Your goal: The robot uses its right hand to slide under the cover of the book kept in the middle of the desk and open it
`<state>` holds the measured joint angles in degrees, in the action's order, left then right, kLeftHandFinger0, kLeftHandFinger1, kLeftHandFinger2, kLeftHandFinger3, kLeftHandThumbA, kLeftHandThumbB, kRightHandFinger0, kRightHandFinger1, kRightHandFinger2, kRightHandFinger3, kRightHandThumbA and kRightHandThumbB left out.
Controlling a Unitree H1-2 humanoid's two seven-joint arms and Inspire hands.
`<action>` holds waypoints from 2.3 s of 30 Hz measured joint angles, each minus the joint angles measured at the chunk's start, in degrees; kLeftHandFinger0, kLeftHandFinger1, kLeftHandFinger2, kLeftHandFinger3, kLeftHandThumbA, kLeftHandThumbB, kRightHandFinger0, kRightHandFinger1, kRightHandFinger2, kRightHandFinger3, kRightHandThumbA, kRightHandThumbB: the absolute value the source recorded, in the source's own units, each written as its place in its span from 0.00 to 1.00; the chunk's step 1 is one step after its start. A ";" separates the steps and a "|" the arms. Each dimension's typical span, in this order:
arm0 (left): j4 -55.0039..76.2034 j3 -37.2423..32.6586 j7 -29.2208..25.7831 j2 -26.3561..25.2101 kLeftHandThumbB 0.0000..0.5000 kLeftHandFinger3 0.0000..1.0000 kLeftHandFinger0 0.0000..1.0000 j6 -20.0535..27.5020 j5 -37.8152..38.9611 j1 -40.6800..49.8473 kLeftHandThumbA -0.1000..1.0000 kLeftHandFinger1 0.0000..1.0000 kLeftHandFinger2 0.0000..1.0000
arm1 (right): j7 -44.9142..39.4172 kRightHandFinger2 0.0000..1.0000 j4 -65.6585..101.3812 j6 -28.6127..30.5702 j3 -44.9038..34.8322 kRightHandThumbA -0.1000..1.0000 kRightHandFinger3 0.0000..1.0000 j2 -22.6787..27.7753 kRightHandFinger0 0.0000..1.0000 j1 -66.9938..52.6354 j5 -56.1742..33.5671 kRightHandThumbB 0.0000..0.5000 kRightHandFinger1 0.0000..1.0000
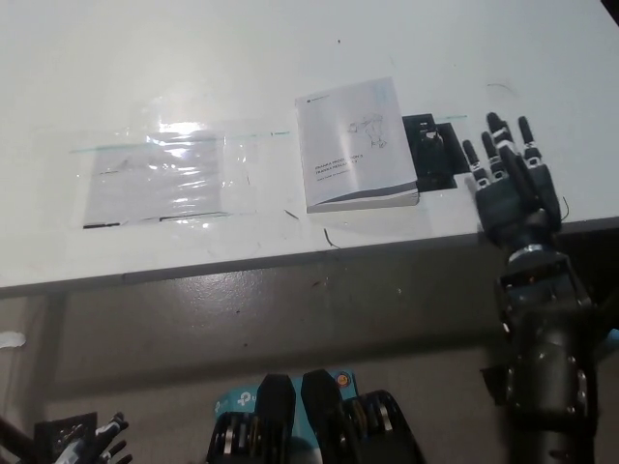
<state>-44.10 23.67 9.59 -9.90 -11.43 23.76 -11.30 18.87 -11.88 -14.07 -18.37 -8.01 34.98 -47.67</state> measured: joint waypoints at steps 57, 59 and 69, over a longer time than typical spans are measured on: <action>0.50 -1.03 -0.03 -1.31 0.70 1.00 1.00 -0.13 0.31 0.34 0.95 1.00 1.00 | -7.86 0.94 -15.48 -0.20 6.39 0.77 1.00 0.14 0.72 8.45 13.93 0.14 0.84; 0.44 -1.03 -0.02 -1.37 0.70 1.00 1.00 -0.10 0.31 0.32 0.94 1.00 1.00 | -8.05 0.95 -15.13 -0.61 7.49 0.76 1.00 0.08 0.71 8.48 14.44 0.14 0.85; 0.10 -0.75 -0.04 -1.46 0.85 1.00 1.00 -0.04 0.46 0.22 0.90 1.00 1.00 | -9.45 0.90 -15.70 -1.32 11.22 0.73 1.00 -1.04 0.72 8.78 17.10 0.16 0.83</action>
<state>-44.00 22.92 9.55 -11.37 -11.47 24.22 -11.08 9.42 -27.58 -15.39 -7.15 -9.05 43.77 -30.57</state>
